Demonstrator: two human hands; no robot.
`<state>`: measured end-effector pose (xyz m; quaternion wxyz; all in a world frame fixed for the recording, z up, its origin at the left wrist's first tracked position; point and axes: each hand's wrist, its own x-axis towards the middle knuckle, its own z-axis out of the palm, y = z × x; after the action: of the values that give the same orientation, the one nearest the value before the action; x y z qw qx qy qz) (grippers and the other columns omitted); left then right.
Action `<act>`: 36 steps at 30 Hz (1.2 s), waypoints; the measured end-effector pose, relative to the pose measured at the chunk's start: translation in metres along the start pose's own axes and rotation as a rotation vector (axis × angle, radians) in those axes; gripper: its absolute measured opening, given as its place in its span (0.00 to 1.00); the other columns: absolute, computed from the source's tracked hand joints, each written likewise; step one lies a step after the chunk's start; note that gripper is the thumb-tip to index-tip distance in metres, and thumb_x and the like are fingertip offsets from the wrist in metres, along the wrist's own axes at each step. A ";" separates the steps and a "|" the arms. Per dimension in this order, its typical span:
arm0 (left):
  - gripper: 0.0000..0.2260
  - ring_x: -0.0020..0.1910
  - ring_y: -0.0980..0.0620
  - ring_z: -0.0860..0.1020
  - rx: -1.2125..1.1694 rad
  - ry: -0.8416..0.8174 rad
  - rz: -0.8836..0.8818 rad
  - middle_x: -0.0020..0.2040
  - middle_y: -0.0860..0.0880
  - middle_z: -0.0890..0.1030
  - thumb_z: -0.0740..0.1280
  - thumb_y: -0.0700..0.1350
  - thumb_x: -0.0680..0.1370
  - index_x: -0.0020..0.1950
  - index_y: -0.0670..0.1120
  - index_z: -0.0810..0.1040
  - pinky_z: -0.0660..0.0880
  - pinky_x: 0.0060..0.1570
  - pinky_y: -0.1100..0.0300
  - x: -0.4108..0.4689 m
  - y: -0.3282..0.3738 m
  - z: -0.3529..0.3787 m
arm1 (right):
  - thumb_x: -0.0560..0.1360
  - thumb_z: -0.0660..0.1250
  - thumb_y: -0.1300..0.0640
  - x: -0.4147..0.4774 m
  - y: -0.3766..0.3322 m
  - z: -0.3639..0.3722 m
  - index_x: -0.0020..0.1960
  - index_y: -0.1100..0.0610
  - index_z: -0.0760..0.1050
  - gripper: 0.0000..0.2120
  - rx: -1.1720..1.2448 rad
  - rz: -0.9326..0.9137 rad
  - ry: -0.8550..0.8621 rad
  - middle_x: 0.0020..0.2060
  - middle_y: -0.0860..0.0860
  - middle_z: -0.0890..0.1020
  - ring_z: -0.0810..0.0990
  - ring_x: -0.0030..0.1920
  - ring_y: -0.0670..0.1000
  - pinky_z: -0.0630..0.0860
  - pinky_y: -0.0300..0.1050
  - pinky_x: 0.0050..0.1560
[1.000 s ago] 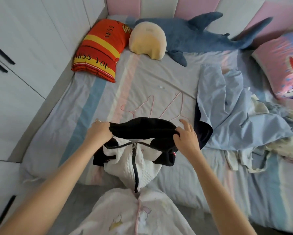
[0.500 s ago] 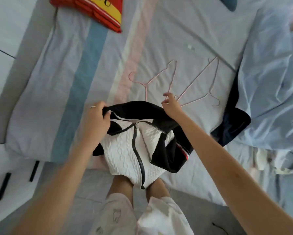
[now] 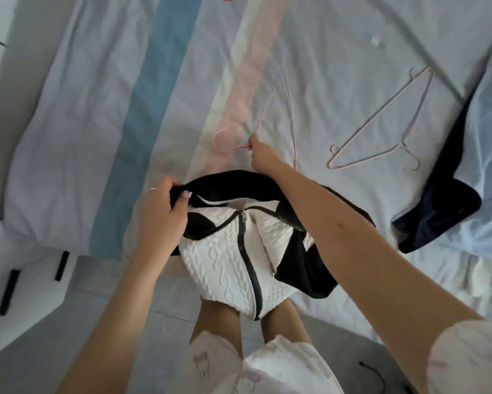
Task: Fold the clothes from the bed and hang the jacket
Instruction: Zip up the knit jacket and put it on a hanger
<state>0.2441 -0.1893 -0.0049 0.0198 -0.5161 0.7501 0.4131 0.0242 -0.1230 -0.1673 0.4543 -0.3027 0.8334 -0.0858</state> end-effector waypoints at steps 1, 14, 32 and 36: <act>0.03 0.46 0.48 0.74 -0.006 -0.025 -0.019 0.43 0.49 0.76 0.61 0.40 0.79 0.50 0.42 0.73 0.69 0.45 0.53 -0.003 0.003 -0.001 | 0.74 0.52 0.70 -0.013 -0.003 -0.007 0.61 0.59 0.65 0.17 0.007 -0.011 0.090 0.49 0.58 0.75 0.74 0.46 0.58 0.67 0.47 0.43; 0.05 0.33 0.49 0.72 -0.284 -0.344 -0.265 0.33 0.44 0.73 0.68 0.35 0.71 0.40 0.42 0.74 0.67 0.35 0.59 -0.100 0.111 -0.049 | 0.83 0.50 0.54 -0.272 -0.058 -0.213 0.52 0.55 0.77 0.17 1.315 -0.448 0.727 0.29 0.46 0.64 0.57 0.25 0.44 0.53 0.38 0.24; 0.05 0.34 0.48 0.77 -0.973 -0.060 0.277 0.32 0.48 0.78 0.69 0.37 0.67 0.36 0.45 0.73 0.72 0.40 0.57 -0.275 0.247 -0.132 | 0.77 0.62 0.50 -0.496 -0.035 -0.227 0.41 0.50 0.81 0.12 1.443 -1.010 0.290 0.23 0.42 0.61 0.57 0.23 0.40 0.58 0.31 0.24; 0.10 0.32 0.51 0.80 -1.187 0.010 0.322 0.32 0.50 0.81 0.64 0.32 0.74 0.38 0.46 0.76 0.77 0.37 0.61 -0.299 0.258 -0.149 | 0.80 0.61 0.50 -0.505 -0.020 -0.202 0.42 0.51 0.81 0.13 1.213 -0.848 0.253 0.24 0.43 0.63 0.59 0.24 0.41 0.59 0.32 0.25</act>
<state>0.2389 -0.0253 0.3846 -0.3370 -0.3210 0.4606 0.7558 0.0726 0.1281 0.3128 0.3703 -0.2822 0.4978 -0.7318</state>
